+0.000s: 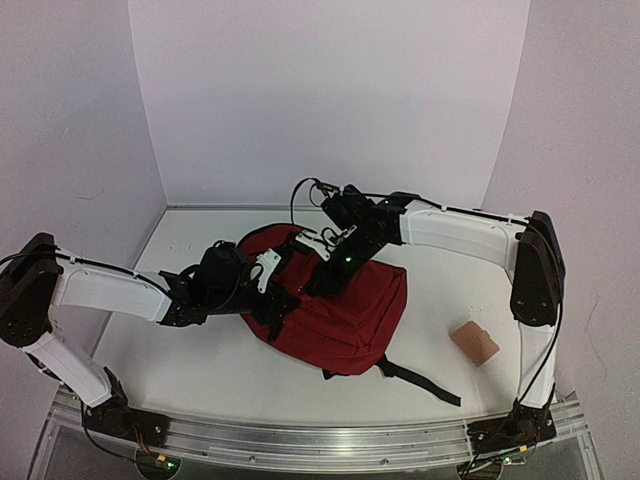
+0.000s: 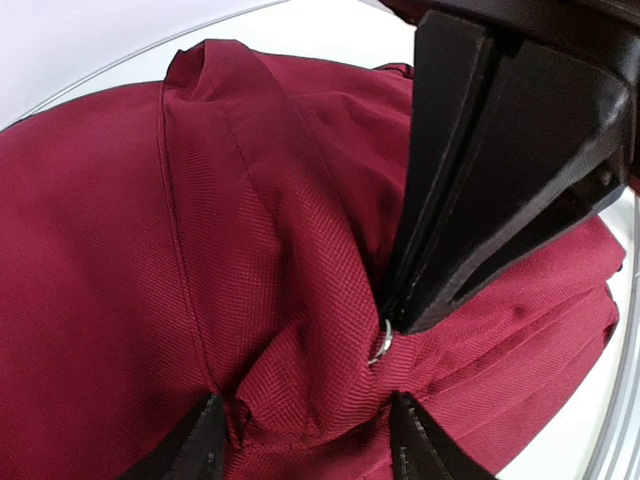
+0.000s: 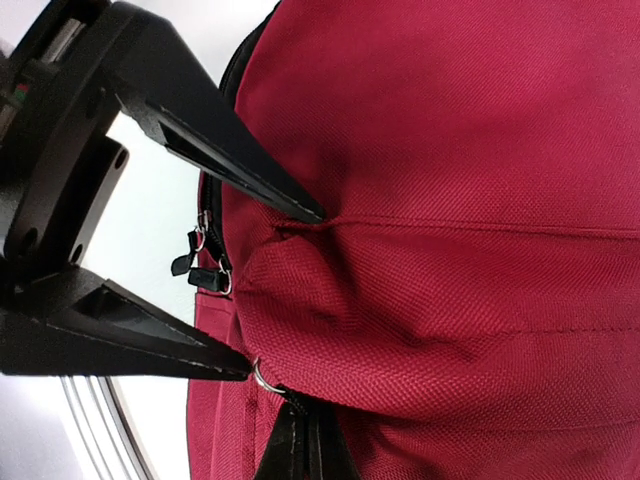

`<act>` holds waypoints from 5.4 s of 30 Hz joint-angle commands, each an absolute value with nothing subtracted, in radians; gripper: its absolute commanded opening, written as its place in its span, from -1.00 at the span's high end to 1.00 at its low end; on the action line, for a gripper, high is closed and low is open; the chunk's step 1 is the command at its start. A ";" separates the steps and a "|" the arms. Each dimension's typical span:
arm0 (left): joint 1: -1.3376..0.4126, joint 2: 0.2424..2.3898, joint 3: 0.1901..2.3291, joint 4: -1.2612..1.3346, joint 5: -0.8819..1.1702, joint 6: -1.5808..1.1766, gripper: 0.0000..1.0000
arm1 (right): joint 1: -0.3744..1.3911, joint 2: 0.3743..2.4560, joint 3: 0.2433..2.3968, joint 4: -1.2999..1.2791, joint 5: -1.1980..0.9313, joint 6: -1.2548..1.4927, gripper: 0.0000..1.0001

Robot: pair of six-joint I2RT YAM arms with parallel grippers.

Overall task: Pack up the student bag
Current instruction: Unzip the student bag at the center of the board, then pick up the personal item from the center of the board.

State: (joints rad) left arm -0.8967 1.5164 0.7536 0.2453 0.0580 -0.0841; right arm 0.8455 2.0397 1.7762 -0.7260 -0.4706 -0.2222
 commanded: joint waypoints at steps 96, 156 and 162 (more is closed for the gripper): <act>-1.086 1.501 0.903 0.153 -0.207 -0.215 -0.99 | 0.247 1.691 1.659 -0.984 -0.398 -0.339 -0.96; -0.968 1.504 1.113 0.013 0.109 -0.254 -0.99 | -0.126 1.465 1.576 -1.527 -0.633 -0.826 1.00; -0.843 1.498 1.152 0.045 0.447 -0.308 -0.99 | 0.112 1.434 1.668 -1.502 -0.625 -0.760 1.00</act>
